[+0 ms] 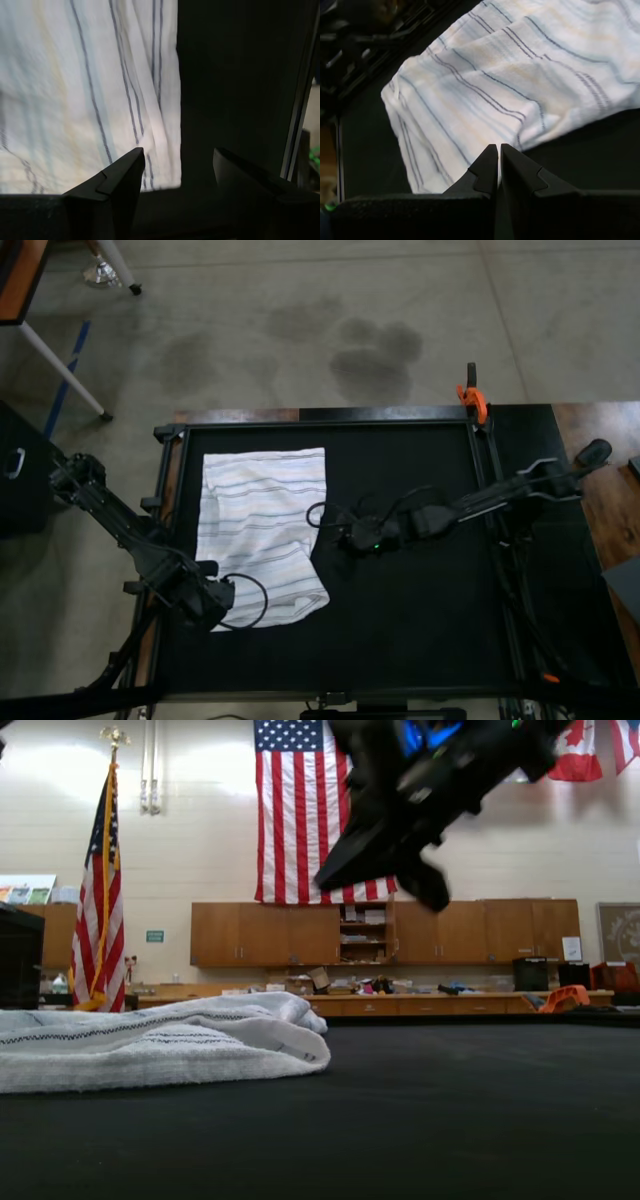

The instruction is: Fold the towel

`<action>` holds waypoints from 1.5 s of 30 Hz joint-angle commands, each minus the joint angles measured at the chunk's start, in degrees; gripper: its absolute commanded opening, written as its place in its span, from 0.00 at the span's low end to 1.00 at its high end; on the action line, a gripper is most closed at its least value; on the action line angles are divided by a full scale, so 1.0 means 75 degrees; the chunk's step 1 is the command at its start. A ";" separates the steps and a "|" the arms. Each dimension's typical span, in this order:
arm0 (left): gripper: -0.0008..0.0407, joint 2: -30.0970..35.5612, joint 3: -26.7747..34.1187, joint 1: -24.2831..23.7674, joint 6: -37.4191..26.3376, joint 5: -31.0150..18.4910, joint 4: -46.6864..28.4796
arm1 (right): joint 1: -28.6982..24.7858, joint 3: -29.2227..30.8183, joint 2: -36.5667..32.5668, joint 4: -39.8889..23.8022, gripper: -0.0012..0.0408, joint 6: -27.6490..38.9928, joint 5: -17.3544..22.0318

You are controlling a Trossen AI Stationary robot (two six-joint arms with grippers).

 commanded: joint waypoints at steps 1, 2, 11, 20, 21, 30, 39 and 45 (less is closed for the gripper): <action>0.48 -0.0085 0.0055 0.0000 -0.0108 -0.0353 -0.0009 | -0.0076 0.0003 0.0463 0.0449 0.04 0.0391 0.0029; 0.48 -0.0117 0.0067 0.0000 -0.0140 -0.0507 0.0003 | -0.0119 0.0050 0.0676 0.0580 0.04 0.0539 -0.0009; 0.48 -0.0111 0.0050 0.0009 -0.0248 -0.1125 -0.0070 | -0.0035 0.0364 0.1970 0.1032 0.04 0.1778 -0.1489; 0.48 -0.0111 0.0050 0.0009 -0.0248 -0.1416 -0.0064 | -0.0003 0.0341 0.1990 0.1134 0.09 0.2110 -0.0833; 0.48 -0.0111 0.0052 0.0009 -0.0248 -0.1416 -0.0064 | -0.0099 0.0341 0.1990 0.1131 0.12 0.2104 -0.0720; 0.48 -0.0111 0.0052 0.0009 -0.0251 -0.1437 -0.0061 | -0.0898 0.0341 0.2183 0.1189 0.38 0.1993 -0.0638; 0.48 -0.0111 0.0052 0.0009 -0.0256 -0.1440 -0.0064 | -0.1055 0.0341 0.2206 0.0991 0.39 0.1915 -0.0469; 0.48 -0.0111 0.0052 0.0009 -0.0309 -0.1440 -0.0064 | -0.0997 0.0341 0.2206 0.0612 0.38 0.1941 -0.0434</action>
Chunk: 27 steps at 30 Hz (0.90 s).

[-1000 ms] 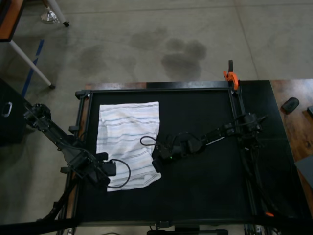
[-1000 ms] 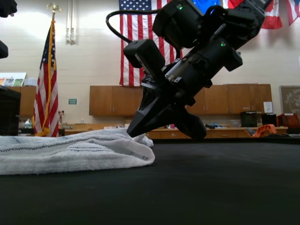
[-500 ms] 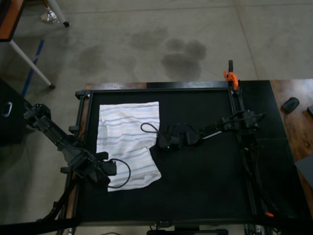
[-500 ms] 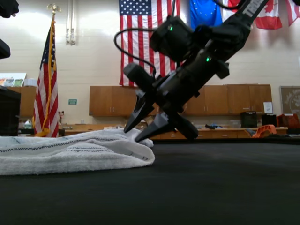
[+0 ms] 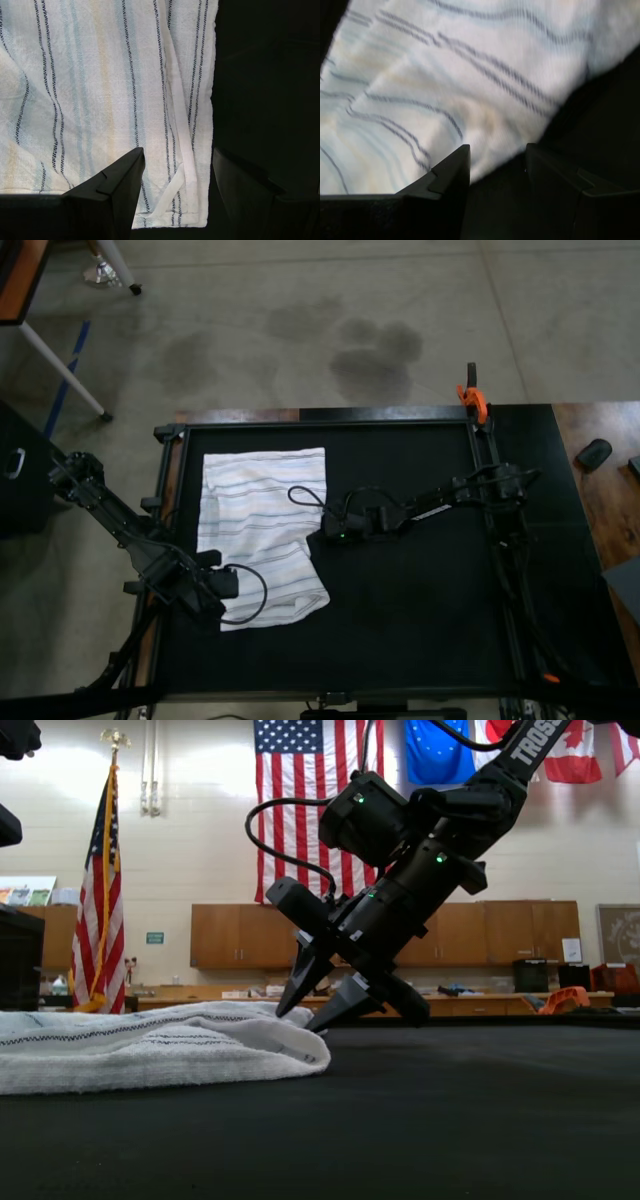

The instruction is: Fold the towel

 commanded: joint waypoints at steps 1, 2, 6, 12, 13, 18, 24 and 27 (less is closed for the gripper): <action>0.48 0.0003 0.0000 0.0000 -0.0012 0.0009 0.0000 | -0.0017 -0.0003 0.0006 -0.0087 0.38 0.0006 0.0026; 0.48 0.0003 0.0000 0.0000 -0.0009 0.0009 0.0000 | -0.0017 -0.0003 0.0006 -0.0093 0.38 0.0012 0.0044; 0.48 0.0003 0.0000 0.0000 -0.0050 0.0012 0.0003 | -0.0017 -0.0003 0.0006 -0.0154 0.38 0.0096 0.0058; 0.48 0.0003 0.0000 0.0000 -0.0061 0.0012 0.0003 | -0.0044 -0.0003 0.0006 -0.0108 0.38 0.0064 0.0332; 0.48 0.0003 0.0000 0.0000 -0.0061 0.0009 0.0000 | -0.0070 -0.0003 0.0006 -0.0105 0.38 0.0058 0.0332; 0.48 0.0003 0.0000 0.0000 -0.0064 0.0012 0.0003 | -0.0085 -0.0003 0.0006 -0.0096 0.17 -0.0236 0.0358; 0.48 0.0003 0.0000 0.0000 -0.0067 0.0012 0.0003 | -0.0114 -0.0003 0.0006 0.0090 0.03 -0.0659 0.0376; 0.48 0.0003 0.0000 0.0000 -0.0064 0.0012 0.0000 | -0.0119 -0.0003 0.0003 0.0017 0.04 -0.0729 0.0379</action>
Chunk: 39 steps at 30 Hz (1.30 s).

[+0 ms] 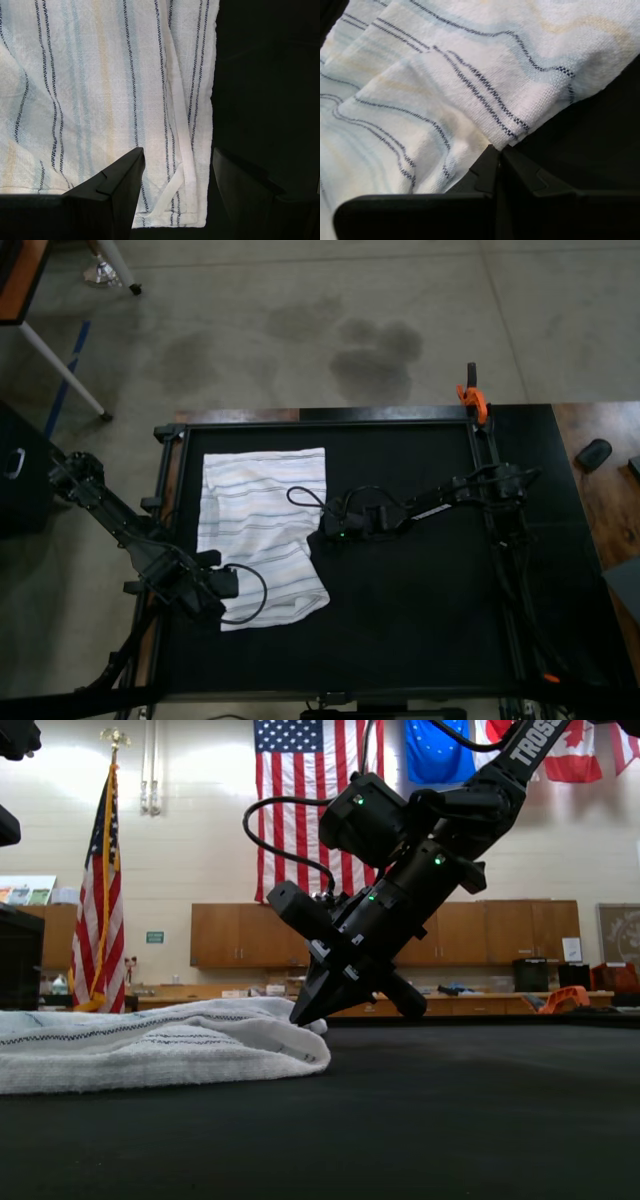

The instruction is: Fold the towel

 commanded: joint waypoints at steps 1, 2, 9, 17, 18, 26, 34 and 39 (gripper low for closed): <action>0.48 0.0003 0.0003 0.0000 0.0012 0.0006 0.0000 | 0.0000 0.0000 -0.0035 -0.0140 0.02 -0.0015 0.0006; 0.48 0.0003 0.0003 0.0000 0.0012 0.0003 0.0000 | 0.0000 0.0000 -0.0067 -0.0242 0.02 -0.0038 0.0015; 0.48 0.0003 0.0003 -0.0003 0.0012 0.0006 0.0000 | 0.0017 0.0000 -0.0396 -0.1137 0.02 -0.0152 0.0187; 0.48 0.0003 0.0003 0.0000 0.0009 0.0006 0.0006 | 0.0032 0.0000 -0.0933 -0.2334 0.03 -0.0370 0.0490; 0.48 0.0003 0.0003 -0.0003 0.0009 0.0006 0.0009 | 0.0029 -0.0003 -0.1005 -0.2532 0.03 -0.0411 0.0495; 0.48 0.0003 0.0003 0.0000 -0.0020 0.0003 0.0082 | 0.0052 -0.0073 -0.1218 -0.3614 0.03 -0.0560 0.0557; 0.48 0.0003 0.0003 0.0000 -0.0020 -0.0131 0.0446 | 0.0000 -0.0251 -0.1291 -0.4249 0.03 -0.0557 0.0609; 0.48 0.0003 0.0003 0.0015 -0.0017 -0.0857 0.0895 | 0.0009 -0.0597 -0.1556 -0.4299 0.03 -0.0458 0.0609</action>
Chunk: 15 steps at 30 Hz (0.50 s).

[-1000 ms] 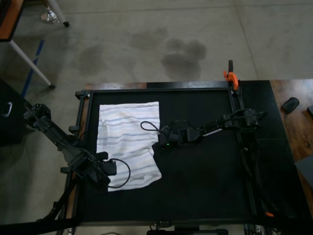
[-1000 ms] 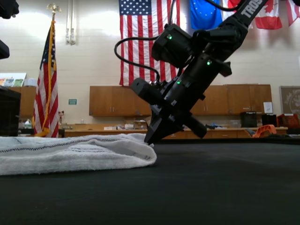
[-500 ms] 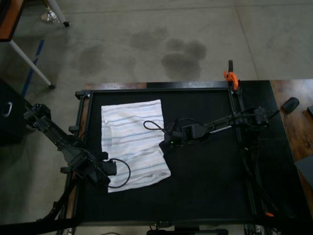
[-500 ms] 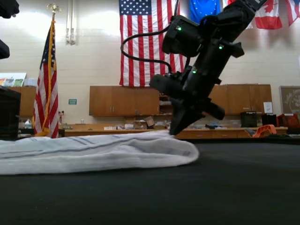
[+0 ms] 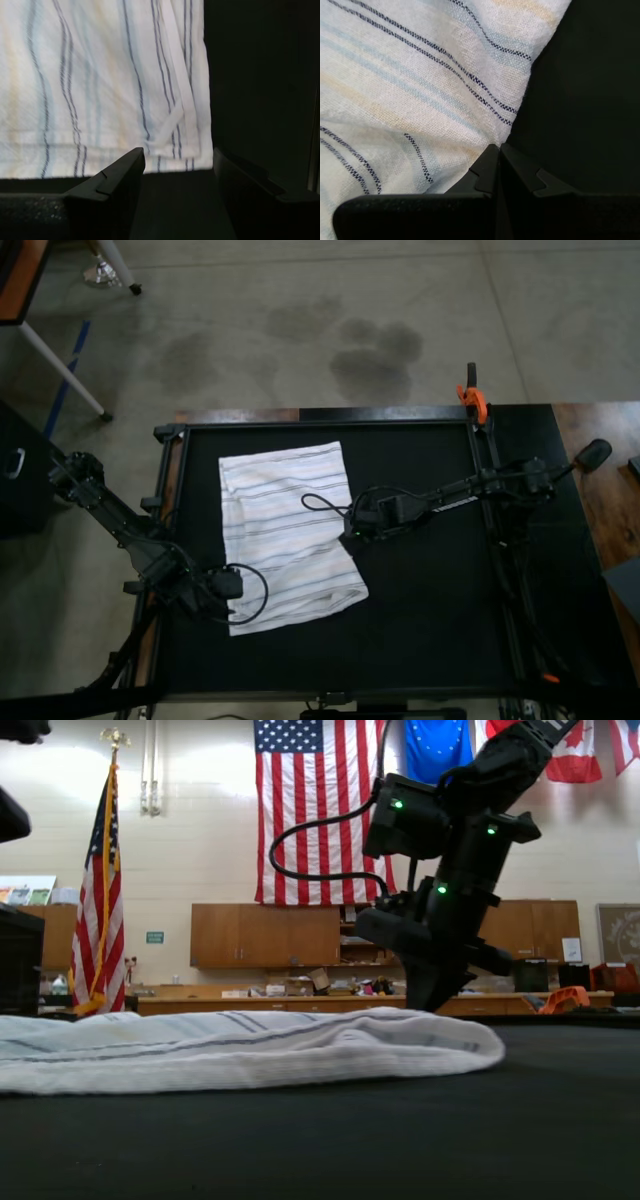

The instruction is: Fold the towel

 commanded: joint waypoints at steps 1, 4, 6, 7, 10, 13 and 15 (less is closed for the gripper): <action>0.48 0.0003 0.0003 0.0012 0.0006 -0.0332 0.0213 | 0.0003 -0.0175 -0.0184 0.0035 0.03 0.0073 -0.0006; 0.48 0.0108 0.0003 0.0061 0.0009 -0.0729 0.0647 | -0.0003 -0.0425 -0.0428 0.0268 0.03 0.0207 0.0000; 0.48 0.0268 0.0003 0.0061 0.0038 -0.0781 0.0901 | -0.0003 -0.0615 -0.0577 0.0574 0.03 0.0233 0.0017; 0.48 0.0393 0.0000 0.0061 0.0041 -0.0784 0.0988 | -0.0003 -0.0708 -0.0673 0.0708 0.03 0.0230 0.0020; 0.48 0.0944 -0.0009 0.0058 0.0038 -0.0781 0.1227 | -0.0003 -0.0933 -0.0903 0.0892 0.03 0.0356 0.0067; 0.48 0.1580 -0.0009 0.0058 -0.0070 -0.0769 0.1460 | -0.0003 -0.1090 -0.1099 0.1029 0.03 0.0428 0.0093; 0.48 0.1944 0.0023 0.0058 -0.0361 -0.0589 0.1349 | -0.0003 -0.1163 -0.1250 0.1148 0.03 0.0431 0.0096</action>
